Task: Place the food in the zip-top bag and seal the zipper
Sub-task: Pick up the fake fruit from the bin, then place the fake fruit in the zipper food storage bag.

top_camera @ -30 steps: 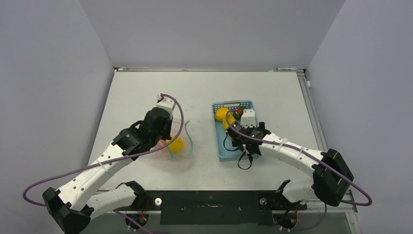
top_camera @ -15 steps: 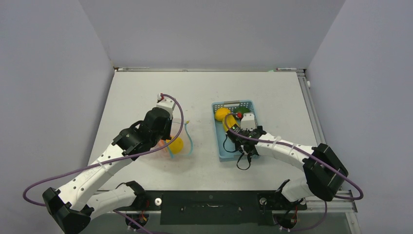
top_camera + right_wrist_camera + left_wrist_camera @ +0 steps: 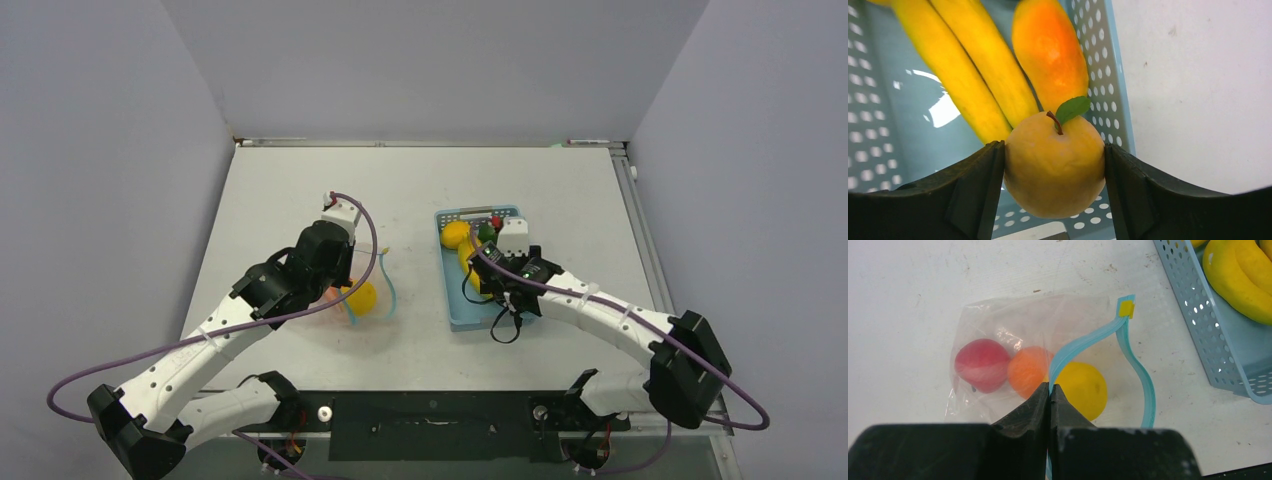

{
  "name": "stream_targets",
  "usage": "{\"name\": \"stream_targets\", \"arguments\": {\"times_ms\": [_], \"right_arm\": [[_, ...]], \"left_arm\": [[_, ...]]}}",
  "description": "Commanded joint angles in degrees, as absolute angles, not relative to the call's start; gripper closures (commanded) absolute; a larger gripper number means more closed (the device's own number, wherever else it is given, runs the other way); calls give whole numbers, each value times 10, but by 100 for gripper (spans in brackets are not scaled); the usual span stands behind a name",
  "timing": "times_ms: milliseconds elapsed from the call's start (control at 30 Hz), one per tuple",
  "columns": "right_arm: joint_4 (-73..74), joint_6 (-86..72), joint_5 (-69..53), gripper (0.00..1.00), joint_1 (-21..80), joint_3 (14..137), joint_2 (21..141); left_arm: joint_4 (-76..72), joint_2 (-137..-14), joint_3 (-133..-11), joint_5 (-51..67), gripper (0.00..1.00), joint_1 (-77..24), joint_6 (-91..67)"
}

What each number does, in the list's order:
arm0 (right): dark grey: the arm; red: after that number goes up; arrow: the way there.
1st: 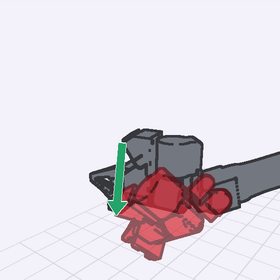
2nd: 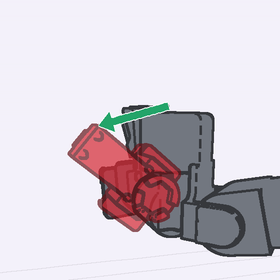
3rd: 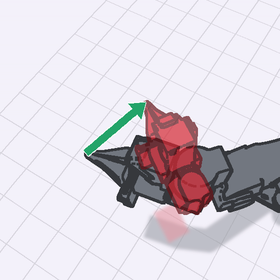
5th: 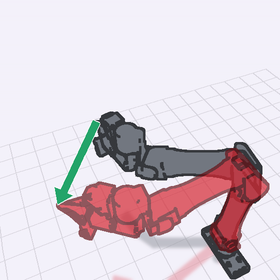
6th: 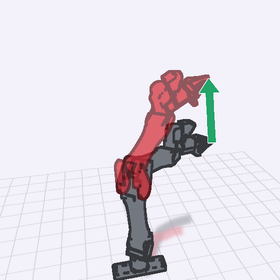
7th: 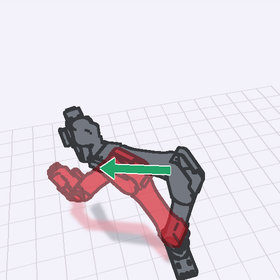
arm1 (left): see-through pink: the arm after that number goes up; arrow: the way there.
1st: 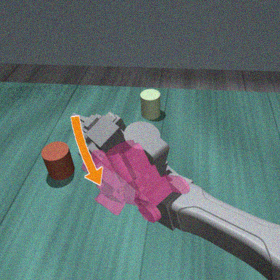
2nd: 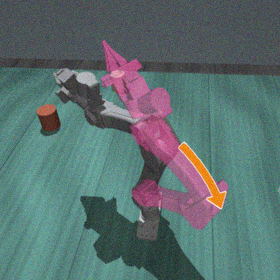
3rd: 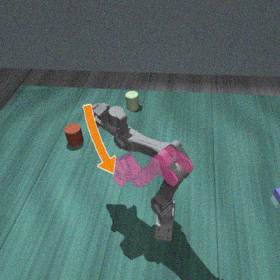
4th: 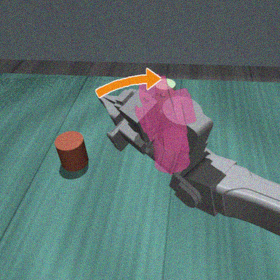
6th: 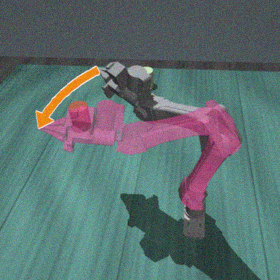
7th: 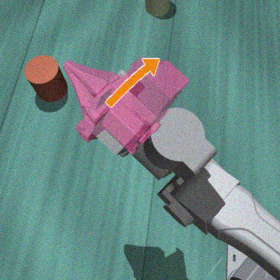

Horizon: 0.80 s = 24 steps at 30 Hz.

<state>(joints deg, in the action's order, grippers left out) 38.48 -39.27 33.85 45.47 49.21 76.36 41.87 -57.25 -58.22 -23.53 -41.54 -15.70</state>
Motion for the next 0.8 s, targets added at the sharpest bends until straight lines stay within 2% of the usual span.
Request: {"name": "stream_targets", "arguments": {"times_ms": [0,400,767], "right_arm": [[383,-380,329,63,467,543,710],[330,-374,285,63,570,620,702],[160,-383,162,63,601,609,703]], "left_arm": [[399,-570,-590,-235,100,-417,-157],[399,-572,-590,-235,100,-416,-157],[397,-574,-591,-234,100,-416,-156]]}}
